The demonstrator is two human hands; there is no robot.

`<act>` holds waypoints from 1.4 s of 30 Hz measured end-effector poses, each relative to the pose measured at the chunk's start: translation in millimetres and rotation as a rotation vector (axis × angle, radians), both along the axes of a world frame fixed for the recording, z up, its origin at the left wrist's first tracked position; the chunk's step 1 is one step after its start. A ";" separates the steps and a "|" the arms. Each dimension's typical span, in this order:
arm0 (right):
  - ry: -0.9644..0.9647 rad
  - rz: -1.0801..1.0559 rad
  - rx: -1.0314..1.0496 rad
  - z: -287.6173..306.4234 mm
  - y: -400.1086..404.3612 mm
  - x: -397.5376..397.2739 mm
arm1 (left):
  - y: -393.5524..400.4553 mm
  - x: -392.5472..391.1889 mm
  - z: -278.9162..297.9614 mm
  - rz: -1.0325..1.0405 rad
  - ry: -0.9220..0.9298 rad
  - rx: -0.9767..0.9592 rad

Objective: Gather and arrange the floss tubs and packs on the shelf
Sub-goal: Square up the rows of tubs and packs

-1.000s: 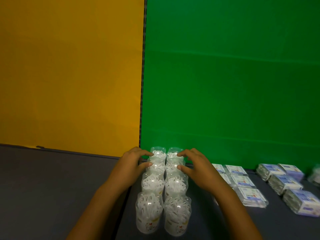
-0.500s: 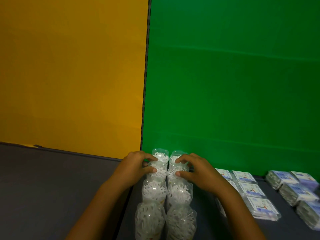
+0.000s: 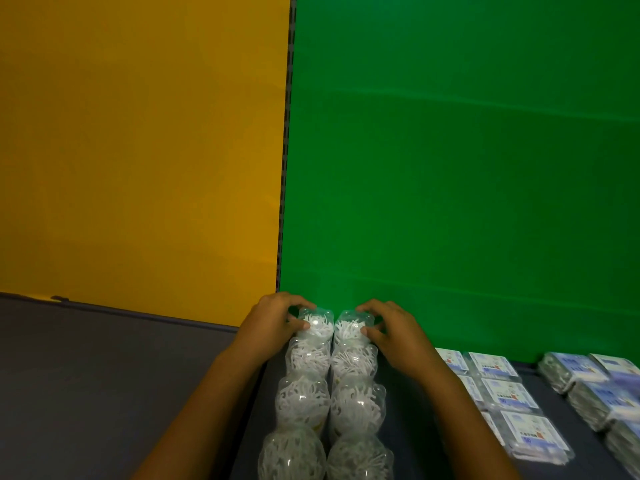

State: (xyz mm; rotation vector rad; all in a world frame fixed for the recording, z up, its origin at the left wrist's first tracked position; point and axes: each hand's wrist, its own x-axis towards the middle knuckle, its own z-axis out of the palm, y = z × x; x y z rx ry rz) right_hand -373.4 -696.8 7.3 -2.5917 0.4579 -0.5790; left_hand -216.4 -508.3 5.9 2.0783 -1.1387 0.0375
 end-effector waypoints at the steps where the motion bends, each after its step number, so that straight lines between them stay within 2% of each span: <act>1: -0.005 0.004 0.005 -0.5 -0.5 0.5 | -0.1 0.6 -0.6 0.003 0.000 -0.006; 7: -0.016 -0.003 0.011 2.7 2.7 -7.2 | 9.8 -2.6 2.1 0.049 -0.021 -0.017; 13: -0.024 -0.071 -0.052 2.4 10.6 -46.0 | 31.1 -34.8 22.4 0.095 -0.219 0.003; 17: -0.025 -0.105 -0.063 0.4 19.8 -86.9 | 35.9 -80.4 40.5 0.024 -0.292 -0.019; 22: 0.030 -0.179 -0.073 -1.6 19.8 -146.2 | 29.2 -139.3 49.9 -0.094 -0.300 -0.065; 32: 0.058 -0.151 -0.051 -4.7 -33.8 -204.4 | -27.9 -201.8 45.9 -0.122 -0.341 0.111; 35: 0.150 -0.107 -0.032 -10.2 -63.7 -214.2 | -60.6 -215.4 31.9 -0.105 -0.276 0.289; 37: 0.252 -0.077 0.007 -14.6 -85.6 -220.3 | -83.8 -221.8 14.1 -0.115 -0.158 0.405; 40: 0.387 -0.028 0.060 -22.9 -115.1 -225.3 | -110.6 -224.4 -18.8 -0.148 0.047 0.478; 42: 0.444 0.012 0.081 -27.8 -126.8 -225.2 | -121.0 -221.7 -34.3 -0.139 0.105 0.483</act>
